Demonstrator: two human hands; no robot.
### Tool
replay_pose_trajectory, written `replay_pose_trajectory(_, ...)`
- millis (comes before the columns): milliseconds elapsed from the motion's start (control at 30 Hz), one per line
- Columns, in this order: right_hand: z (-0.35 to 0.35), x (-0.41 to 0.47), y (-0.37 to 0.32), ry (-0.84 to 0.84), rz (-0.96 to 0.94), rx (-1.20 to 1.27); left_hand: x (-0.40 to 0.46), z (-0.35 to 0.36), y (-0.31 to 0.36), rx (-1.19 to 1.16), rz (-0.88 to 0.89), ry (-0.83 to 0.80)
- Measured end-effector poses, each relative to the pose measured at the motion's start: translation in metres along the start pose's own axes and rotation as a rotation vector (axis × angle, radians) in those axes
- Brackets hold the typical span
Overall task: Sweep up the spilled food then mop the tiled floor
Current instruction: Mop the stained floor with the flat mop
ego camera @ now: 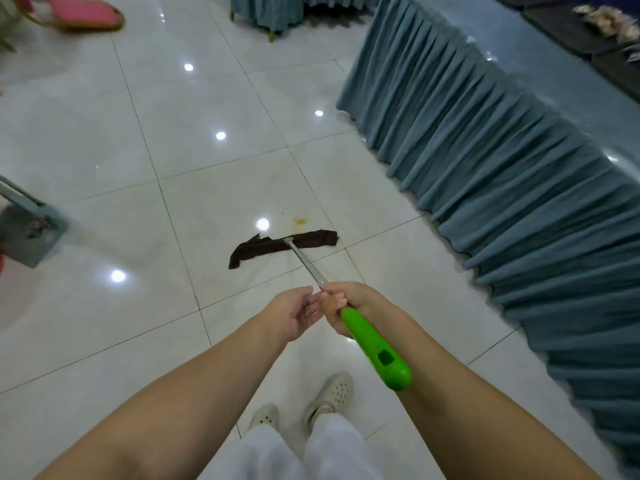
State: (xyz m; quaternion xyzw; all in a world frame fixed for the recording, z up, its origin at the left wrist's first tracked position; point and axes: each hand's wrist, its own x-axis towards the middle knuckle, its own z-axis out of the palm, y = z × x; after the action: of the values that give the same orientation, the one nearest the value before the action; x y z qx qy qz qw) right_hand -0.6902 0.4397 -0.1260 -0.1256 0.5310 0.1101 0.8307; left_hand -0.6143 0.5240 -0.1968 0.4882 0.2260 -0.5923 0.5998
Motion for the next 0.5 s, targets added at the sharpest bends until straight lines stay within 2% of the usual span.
replay_pose_trajectory(333,0.013,0.035,-0.110,-0.023,-0.031,-0.002,0.035,0.021,0.047,-0.099,0.057,0.255)
replay_pose_trajectory(500,-0.009,0.037,-0.166,-0.026,-0.022,-0.050,0.059,0.054,0.050,-0.102,0.033,0.287)
